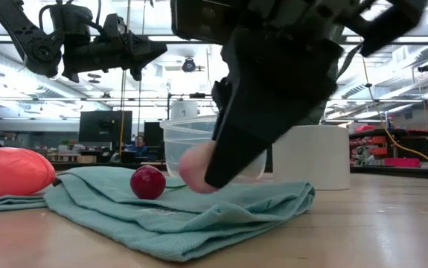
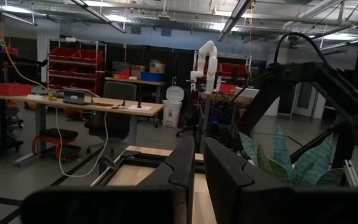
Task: Pick and placing Produce into tupperware
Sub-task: Put the peach into the container
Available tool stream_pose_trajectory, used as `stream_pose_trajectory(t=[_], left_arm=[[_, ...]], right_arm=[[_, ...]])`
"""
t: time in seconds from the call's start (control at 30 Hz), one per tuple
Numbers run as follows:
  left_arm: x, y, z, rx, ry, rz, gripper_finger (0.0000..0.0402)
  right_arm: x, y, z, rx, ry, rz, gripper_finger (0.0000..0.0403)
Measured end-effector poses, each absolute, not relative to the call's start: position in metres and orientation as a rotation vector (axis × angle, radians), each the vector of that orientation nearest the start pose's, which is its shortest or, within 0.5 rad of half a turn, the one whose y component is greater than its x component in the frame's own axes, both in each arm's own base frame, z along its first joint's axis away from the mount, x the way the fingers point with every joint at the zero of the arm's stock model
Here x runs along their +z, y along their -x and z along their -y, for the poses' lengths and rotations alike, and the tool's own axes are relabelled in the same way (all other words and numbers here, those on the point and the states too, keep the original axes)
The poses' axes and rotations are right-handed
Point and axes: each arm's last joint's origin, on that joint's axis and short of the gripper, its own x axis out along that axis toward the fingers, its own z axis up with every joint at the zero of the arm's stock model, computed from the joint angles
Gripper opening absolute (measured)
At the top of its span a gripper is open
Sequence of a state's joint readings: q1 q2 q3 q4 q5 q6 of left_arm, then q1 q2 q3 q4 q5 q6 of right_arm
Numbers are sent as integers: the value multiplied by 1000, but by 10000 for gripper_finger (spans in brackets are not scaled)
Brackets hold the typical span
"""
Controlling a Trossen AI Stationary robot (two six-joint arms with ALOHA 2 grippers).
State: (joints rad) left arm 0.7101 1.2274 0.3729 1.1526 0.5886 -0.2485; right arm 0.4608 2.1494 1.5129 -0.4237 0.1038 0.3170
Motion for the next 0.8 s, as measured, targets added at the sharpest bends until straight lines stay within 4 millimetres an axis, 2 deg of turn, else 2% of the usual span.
stream_pose_trajectory(t=[0.17, 0.3, 0.63, 0.8], left_arm=[[234, -181, -135, 90, 67, 250, 46], [234, -181, -135, 90, 67, 250, 43], [233, -181, -135, 90, 68, 248, 46], [233, -181, -135, 91, 69, 246, 42]], right_arm=[[159, -410, -194, 176, 24, -1011, 155], [179, -419, -189, 197, 62, -1007, 154], [235, -434, -154, 162, 152, -1083, 154], [254, -437, -129, 128, 162, -1127, 154]])
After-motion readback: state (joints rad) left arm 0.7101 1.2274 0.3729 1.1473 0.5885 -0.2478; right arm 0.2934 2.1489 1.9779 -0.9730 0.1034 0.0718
